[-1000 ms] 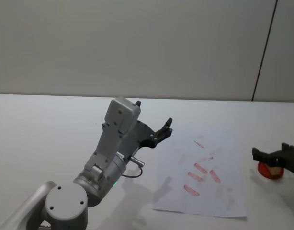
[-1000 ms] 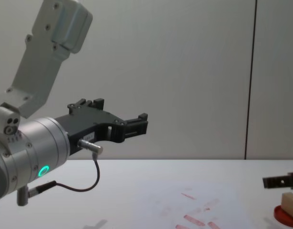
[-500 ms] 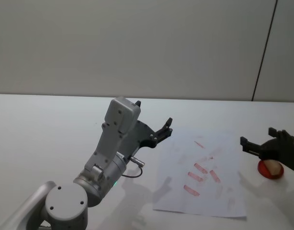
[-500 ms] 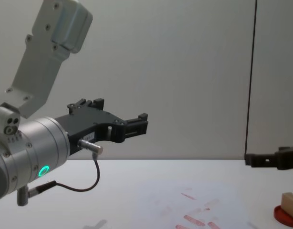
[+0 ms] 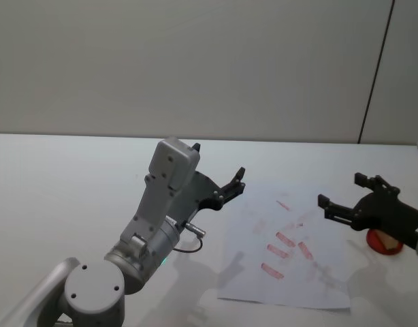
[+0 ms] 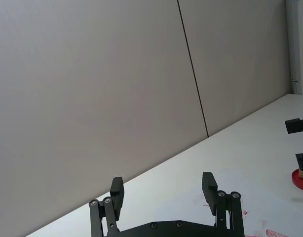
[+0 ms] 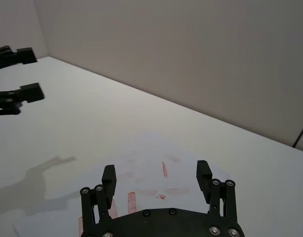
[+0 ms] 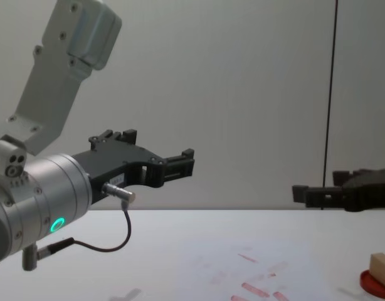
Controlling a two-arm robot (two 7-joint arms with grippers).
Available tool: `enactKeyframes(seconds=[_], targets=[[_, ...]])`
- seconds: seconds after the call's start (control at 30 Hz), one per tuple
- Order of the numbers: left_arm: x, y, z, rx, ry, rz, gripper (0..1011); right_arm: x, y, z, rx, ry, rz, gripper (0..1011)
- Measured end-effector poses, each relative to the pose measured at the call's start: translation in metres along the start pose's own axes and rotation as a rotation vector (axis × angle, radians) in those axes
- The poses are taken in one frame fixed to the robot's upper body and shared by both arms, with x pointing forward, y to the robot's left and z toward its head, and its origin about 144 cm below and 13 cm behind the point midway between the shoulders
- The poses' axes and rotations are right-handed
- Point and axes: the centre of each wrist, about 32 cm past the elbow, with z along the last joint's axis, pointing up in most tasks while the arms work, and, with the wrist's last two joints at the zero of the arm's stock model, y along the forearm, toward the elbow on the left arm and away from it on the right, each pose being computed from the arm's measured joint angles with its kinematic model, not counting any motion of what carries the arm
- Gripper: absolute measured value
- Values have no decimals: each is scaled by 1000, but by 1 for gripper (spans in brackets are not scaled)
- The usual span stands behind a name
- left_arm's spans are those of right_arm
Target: Use the one hand to pick up the stamp and affix it onto the A4 paper.
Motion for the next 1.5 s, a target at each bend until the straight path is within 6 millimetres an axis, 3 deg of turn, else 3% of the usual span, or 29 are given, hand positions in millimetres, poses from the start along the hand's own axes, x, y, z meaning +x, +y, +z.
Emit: enactKeyframes(seconds=[0.5, 1.5], targets=[[0, 0, 0, 0, 0, 0, 1002, -6, -3, 2, 50, -45, 99, 1001], [0, 0, 0, 0, 0, 0, 1002, -9, -4, 3, 67, -61, 137, 1001]])
